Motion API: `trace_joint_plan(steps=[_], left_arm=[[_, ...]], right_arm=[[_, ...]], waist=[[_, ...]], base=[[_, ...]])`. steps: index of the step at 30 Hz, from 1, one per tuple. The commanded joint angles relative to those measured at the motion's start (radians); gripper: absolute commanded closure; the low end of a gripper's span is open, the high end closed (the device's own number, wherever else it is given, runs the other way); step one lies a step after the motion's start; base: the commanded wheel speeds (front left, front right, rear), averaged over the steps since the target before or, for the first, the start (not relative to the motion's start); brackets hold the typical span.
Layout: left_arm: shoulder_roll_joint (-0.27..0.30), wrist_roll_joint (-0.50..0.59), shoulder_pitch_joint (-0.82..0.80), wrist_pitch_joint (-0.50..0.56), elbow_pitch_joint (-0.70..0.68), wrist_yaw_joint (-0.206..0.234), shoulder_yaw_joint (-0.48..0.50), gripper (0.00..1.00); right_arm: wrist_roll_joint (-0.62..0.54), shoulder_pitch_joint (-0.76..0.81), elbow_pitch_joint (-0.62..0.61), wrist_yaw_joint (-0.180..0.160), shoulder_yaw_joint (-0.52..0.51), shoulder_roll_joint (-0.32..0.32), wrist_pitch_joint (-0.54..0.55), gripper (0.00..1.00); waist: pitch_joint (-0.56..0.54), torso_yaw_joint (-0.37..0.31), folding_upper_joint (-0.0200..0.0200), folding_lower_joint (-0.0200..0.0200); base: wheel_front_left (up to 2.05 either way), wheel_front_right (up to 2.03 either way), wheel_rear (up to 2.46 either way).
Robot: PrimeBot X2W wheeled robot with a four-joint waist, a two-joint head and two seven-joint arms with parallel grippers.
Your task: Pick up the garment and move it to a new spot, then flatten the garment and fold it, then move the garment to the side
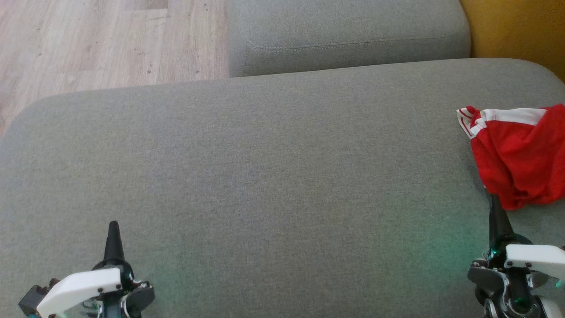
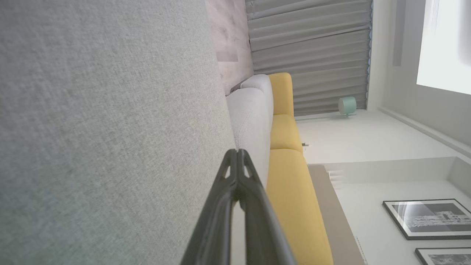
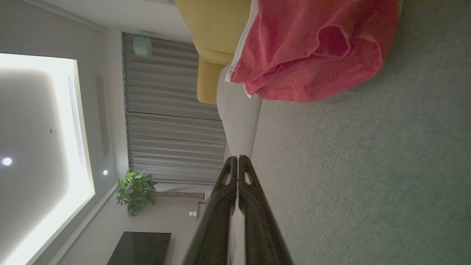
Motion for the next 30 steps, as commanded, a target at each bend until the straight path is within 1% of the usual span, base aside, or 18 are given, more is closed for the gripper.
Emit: trace_joint_plan(steps=[1, 13, 30], left_arm=[[0.014, -0.029, -0.054, 0.011, -0.036, -0.006, 0.037, 1.00], [0.014, -0.140, -0.068, 0.045, -0.037, -0.007, 0.062, 1.00], [0.010, -0.139, -0.069, 0.049, -0.037, -0.007, 0.068, 1.00]], right_arm=[[0.038, -0.062, -0.041, 0.007, 0.014, -0.005, 0.012, 1.00], [0.178, -0.071, -0.048, 0.008, 0.005, -0.005, 0.044, 1.00], [0.181, -0.071, -0.049, 0.008, 0.004, -0.005, 0.044, 1.00]], waist=[[0.000, 0.000, 0.0000, 0.0000], [-0.001, 0.001, 0.0000, 0.0000], [-0.001, 0.001, 0.0000, 0.0000]], base=[[0.00, 0.00, 0.00], [0.00, 0.00, 0.00], [0.00, 0.00, 0.00]])
